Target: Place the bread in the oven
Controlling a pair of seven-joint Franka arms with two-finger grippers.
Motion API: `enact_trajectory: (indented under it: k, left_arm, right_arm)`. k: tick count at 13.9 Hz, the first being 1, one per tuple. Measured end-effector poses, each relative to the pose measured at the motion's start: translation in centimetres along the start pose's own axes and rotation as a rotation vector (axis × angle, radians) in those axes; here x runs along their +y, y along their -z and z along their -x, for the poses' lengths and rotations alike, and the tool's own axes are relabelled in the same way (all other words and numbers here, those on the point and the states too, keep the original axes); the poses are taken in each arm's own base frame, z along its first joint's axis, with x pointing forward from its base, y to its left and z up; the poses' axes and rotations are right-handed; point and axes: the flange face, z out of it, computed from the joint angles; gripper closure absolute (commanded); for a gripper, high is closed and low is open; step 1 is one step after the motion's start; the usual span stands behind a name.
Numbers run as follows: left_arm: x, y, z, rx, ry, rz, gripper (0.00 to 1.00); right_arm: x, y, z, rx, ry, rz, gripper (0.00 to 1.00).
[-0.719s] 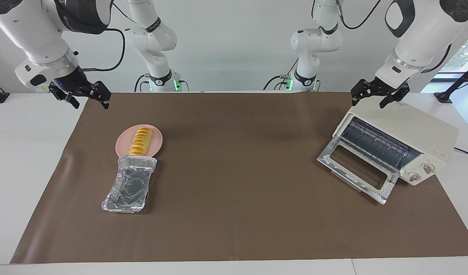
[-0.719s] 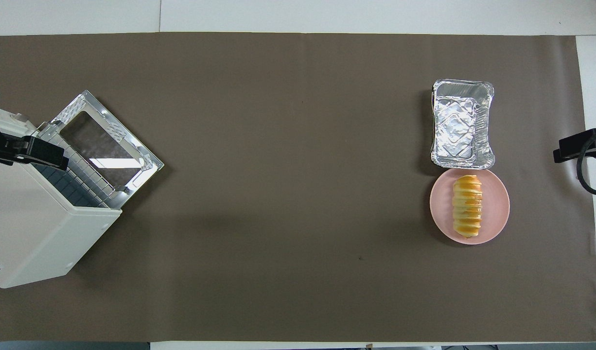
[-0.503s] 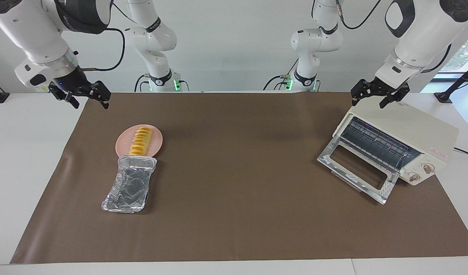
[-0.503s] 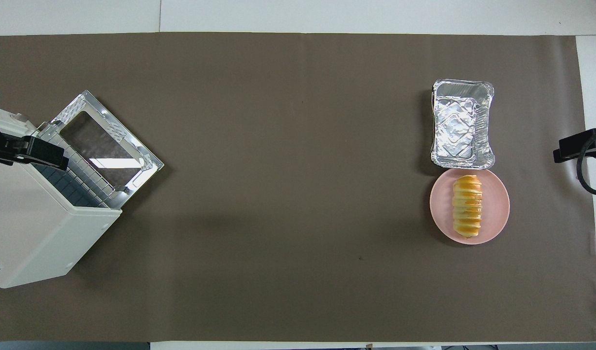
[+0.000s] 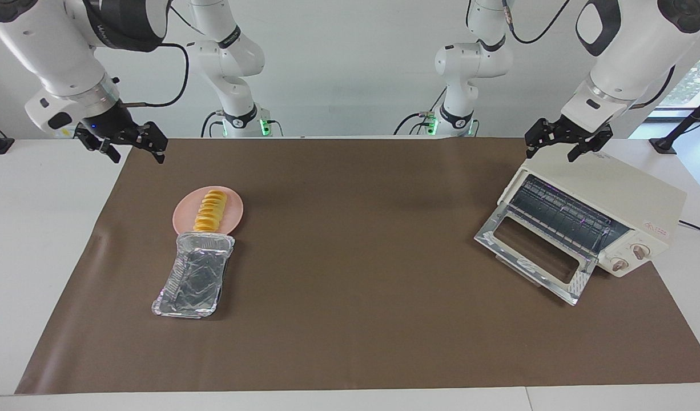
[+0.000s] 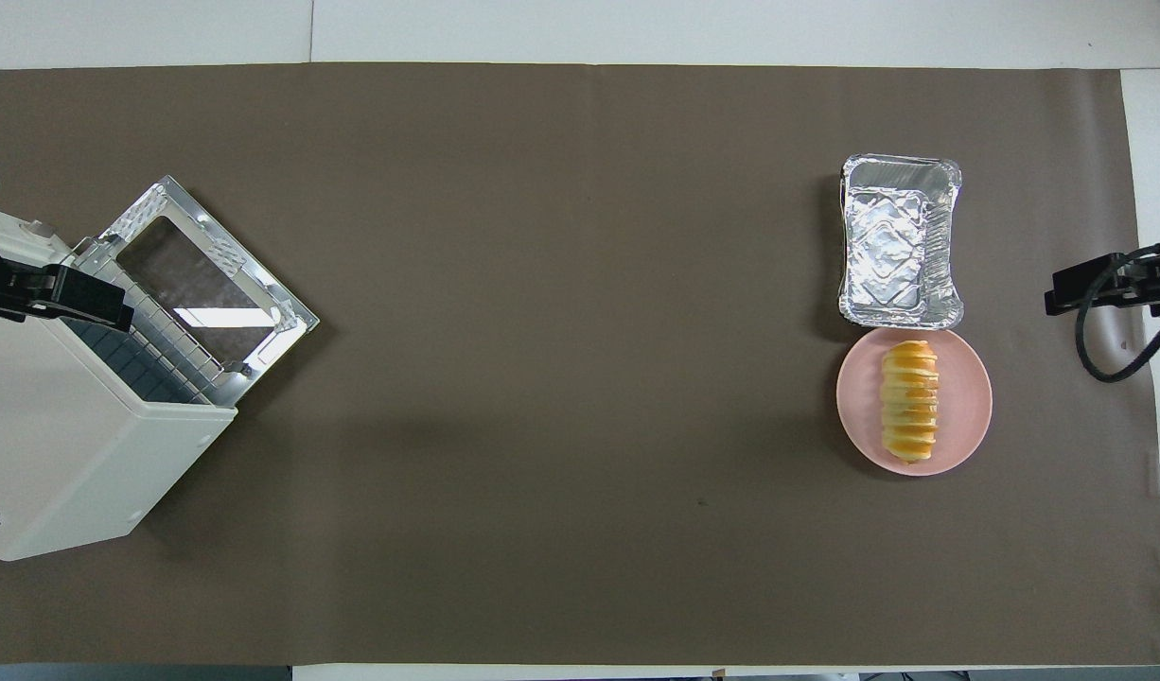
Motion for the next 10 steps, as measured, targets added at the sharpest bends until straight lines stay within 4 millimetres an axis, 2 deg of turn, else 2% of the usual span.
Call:
enact_trajectory:
  k: [2, 4, 6, 10]
  left_arm:
    - [0.0, 0.0, 0.0, 0.000, 0.000, 0.000, 0.00]
    - [0.0, 0.0, 0.0, 0.000, 0.000, 0.000, 0.00]
    - [0.0, 0.0, 0.0, 0.000, 0.000, 0.000, 0.00]
    - [0.0, 0.0, 0.0, 0.000, 0.000, 0.000, 0.00]
  right_arm:
    - [-0.7, -4.9, 0.5, -0.029, 0.012, -0.001, 0.00]
    - [-1.7, -8.9, 1.3, -0.044, 0.029, 0.000, 0.00]
    - [-2.7, -11.8, 2.1, -0.032, 0.049, 0.002, 0.00]
    - [-3.9, -15.9, 3.5, -0.018, 0.072, 0.003, 0.00]
